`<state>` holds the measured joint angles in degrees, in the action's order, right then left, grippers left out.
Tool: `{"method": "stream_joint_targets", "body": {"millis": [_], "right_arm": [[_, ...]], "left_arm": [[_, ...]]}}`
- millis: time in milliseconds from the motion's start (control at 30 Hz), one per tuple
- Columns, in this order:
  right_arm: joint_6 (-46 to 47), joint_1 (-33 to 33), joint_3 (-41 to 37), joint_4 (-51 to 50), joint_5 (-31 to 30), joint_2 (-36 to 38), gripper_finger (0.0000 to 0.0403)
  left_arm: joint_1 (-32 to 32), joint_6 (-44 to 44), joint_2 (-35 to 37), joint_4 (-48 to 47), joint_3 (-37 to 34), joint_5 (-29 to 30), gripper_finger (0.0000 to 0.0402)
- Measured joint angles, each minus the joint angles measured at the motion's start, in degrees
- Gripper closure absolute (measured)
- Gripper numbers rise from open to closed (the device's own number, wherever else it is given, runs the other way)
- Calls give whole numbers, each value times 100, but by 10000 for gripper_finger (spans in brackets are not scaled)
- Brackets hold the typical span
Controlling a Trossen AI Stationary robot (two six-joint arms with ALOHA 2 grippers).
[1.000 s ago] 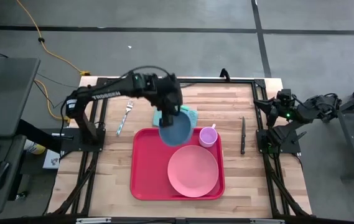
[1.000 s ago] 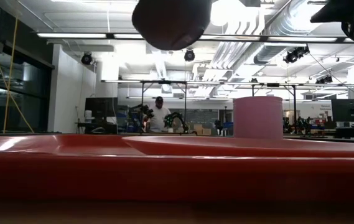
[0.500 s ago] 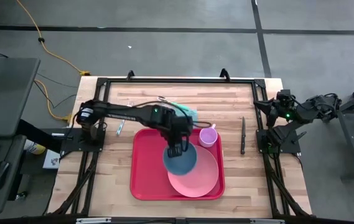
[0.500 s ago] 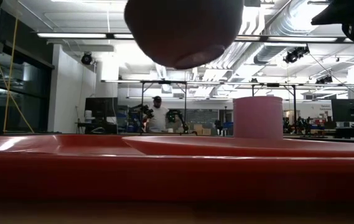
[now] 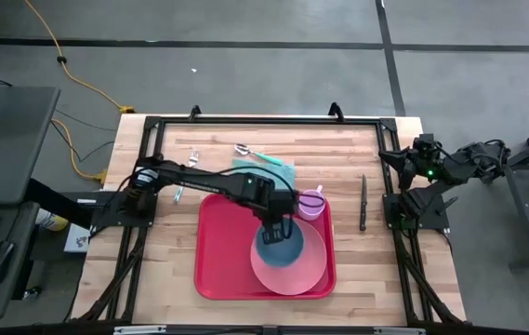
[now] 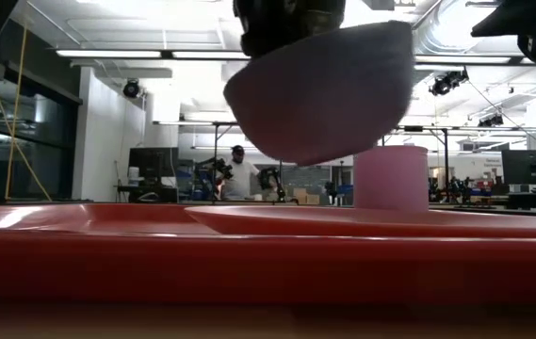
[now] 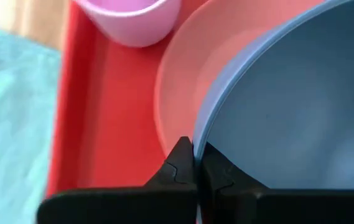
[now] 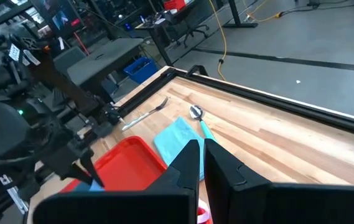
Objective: Set up tray
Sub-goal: Put the blue bowl on the pink plate
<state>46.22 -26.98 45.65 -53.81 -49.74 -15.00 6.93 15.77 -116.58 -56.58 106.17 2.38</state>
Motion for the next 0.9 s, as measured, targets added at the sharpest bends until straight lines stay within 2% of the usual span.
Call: {"method": "stream_joint_targets", "body": {"millis": [67, 633, 900], "right_arm": [[0, 0, 0, 3, 7, 0, 403], [-373, 0, 0, -36, 232, 0, 403], [-482, 0, 0, -40, 349, 0, 403]], "left_arm": [[37, 107, -68, 110, 0, -159, 380], [145, 1386, -226, 1245, 11, -334, 380], [300, 1766, -555, 1307, -15, -535, 380]]}}
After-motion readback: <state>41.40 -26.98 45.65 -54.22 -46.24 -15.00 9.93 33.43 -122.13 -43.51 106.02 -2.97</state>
